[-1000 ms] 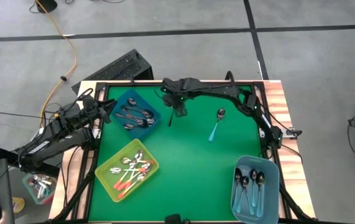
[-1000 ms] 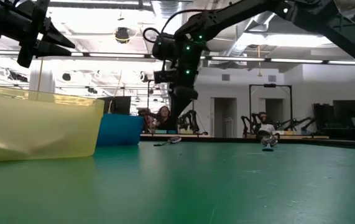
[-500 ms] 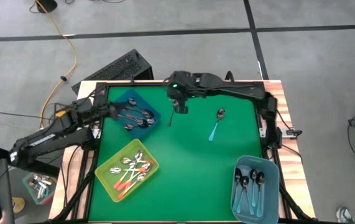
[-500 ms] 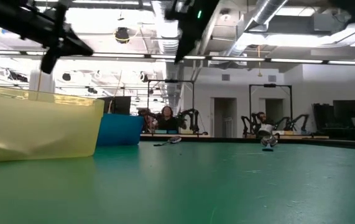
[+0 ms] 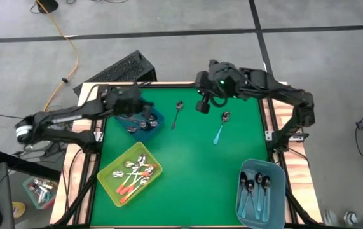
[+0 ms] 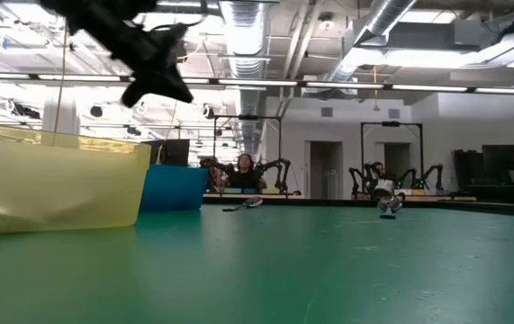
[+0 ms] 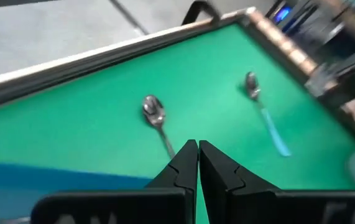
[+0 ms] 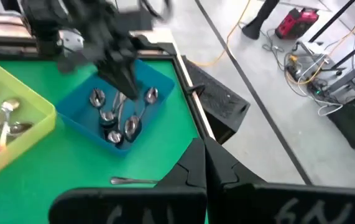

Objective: Sort silverware by color (type)
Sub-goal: Put the black spoon into the dark blue bin

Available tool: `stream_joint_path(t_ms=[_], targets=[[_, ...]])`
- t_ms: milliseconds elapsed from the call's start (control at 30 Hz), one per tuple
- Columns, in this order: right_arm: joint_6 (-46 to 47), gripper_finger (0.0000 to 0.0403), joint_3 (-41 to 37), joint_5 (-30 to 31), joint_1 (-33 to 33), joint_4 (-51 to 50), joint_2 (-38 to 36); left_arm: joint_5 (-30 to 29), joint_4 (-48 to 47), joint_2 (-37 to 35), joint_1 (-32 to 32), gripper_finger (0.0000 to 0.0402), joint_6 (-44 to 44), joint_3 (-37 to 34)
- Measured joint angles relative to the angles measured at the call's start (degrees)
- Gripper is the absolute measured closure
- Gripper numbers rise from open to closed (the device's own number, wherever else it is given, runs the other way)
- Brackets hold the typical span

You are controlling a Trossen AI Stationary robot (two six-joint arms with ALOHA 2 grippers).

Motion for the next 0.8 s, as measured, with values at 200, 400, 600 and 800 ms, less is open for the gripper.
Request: stream_joint_path(t_ms=[200, 400, 600, 800], targets=[[0.5, 0.0399, 0.0, 0.2, 1.1, -0.2, -1.0, -4.7, -8.9, 17.2, -1.2, 0.0401, 6.5, 15.4], [0.5, 0.0399, -0.1, 0.2, 1.3, -1.9, -1.0, -5.1, -13.5, 34.2, -1.5, 0.0401, 10.1, 29.1], [0.5, 0.0398, -0.1, 0.1, 1.2, -3.6, -0.9, -4.8, -16.6, 47.5, -2.2, 0.0399, 13.6, 38.0], [0.4, 0.0398, -0.1, 0.1, 1.2, -5.8, -1.2, -7.6, -18.7, 50.9, -3.8, 0.0376, 19.5, 42.3]])
